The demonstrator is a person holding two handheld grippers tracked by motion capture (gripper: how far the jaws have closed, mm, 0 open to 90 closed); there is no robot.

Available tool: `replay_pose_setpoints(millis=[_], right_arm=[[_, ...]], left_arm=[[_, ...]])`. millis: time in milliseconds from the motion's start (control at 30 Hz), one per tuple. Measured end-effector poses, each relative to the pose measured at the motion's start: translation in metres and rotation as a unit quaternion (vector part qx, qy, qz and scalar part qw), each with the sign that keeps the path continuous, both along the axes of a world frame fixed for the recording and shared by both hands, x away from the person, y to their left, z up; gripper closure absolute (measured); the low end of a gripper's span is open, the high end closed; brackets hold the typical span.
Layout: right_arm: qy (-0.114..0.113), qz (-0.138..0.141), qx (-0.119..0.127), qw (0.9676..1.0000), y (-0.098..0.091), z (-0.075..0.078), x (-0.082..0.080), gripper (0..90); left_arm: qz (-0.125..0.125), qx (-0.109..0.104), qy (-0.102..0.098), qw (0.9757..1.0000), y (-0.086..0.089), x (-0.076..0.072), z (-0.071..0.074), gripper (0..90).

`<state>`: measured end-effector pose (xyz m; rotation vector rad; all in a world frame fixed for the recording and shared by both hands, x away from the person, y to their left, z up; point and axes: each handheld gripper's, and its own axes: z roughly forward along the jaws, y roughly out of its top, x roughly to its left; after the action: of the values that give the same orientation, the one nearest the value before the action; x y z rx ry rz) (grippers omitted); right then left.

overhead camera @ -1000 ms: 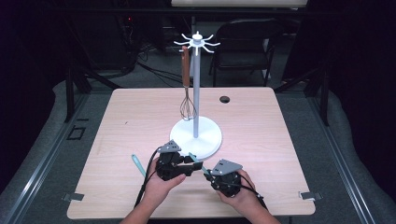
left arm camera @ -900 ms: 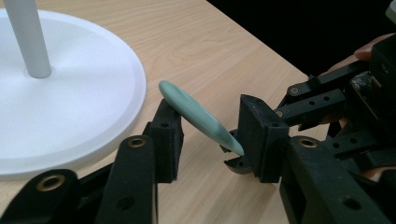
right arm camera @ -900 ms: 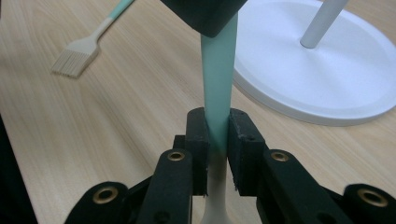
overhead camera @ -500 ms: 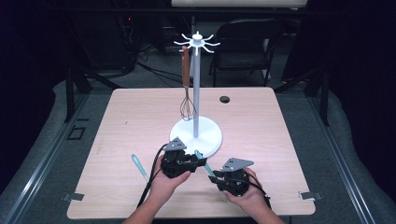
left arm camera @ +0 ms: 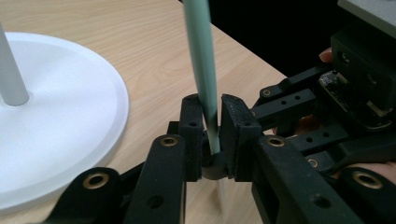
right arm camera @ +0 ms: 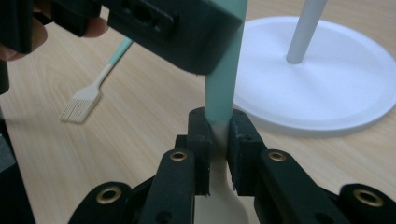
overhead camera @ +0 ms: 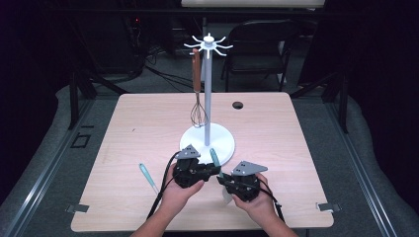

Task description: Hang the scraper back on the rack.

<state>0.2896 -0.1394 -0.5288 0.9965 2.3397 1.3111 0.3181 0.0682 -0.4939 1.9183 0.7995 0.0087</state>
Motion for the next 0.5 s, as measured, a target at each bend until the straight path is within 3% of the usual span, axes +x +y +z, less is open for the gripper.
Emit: replay_pose_setpoints(millis=[300,500], right_arm=[[-0.010,-0.005,0.000,0.9999,0.003,0.000,0.000,79.5],[-0.009,0.009,-0.014,0.9998,0.001,-0.002,-0.003,74.8]], left_arm=[[-0.014,0.014,-0.002,0.9998,-0.005,0.000,-0.002,82.0],[-0.025,0.020,0.005,0.9995,-0.011,0.000,-0.006,81.9]])
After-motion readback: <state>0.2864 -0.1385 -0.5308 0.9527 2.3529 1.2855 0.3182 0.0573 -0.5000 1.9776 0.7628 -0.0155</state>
